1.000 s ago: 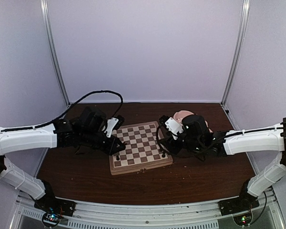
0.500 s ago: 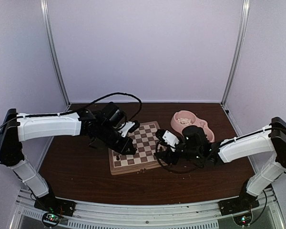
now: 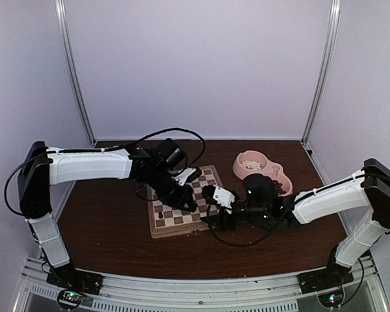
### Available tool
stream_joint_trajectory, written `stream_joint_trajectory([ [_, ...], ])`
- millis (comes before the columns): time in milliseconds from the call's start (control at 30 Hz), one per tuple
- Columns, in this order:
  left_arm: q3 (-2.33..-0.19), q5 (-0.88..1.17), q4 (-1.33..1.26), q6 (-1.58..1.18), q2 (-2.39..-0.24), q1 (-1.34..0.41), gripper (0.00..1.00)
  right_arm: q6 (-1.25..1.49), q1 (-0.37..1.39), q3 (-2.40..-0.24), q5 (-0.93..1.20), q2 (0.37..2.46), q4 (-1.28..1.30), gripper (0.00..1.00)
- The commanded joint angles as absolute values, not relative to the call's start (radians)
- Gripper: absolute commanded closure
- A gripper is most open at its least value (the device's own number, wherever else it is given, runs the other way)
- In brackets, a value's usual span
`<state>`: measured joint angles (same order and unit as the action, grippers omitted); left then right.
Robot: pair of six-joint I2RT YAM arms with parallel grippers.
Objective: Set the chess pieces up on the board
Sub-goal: Place the pawn on the chessboard.
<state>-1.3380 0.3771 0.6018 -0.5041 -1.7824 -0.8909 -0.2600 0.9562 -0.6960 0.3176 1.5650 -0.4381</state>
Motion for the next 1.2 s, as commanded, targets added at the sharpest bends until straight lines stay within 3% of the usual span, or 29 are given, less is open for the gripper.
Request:
stream_joint_trajectory([
  [0,-1.462,0.301,0.767,-0.481,-1.856,-0.886,0.92,-0.304,0.966,-0.695,0.305,1.575,-0.472,0.37],
  [567,-1.950,-0.127,1.295,-0.313,-2.183,-0.883,0.91,-0.283,0.966,-0.607,0.076,1.442,-0.529,0.43],
  [933,-2.064,-0.150,1.424,-0.258,-2.295,-0.859,0.87,-0.290,0.966,-0.569,0.005,1.401,-0.557,0.44],
  [1067,-2.067,-0.100,1.397,-0.251,-2.297,-0.857,0.75,-0.297,0.966,-0.572,0.005,1.397,-0.546,0.43],
  [1167,-2.076,-0.084,1.381,-0.250,-2.303,-0.854,0.72,-0.299,0.966,-0.569,-0.018,1.386,-0.542,0.43],
])
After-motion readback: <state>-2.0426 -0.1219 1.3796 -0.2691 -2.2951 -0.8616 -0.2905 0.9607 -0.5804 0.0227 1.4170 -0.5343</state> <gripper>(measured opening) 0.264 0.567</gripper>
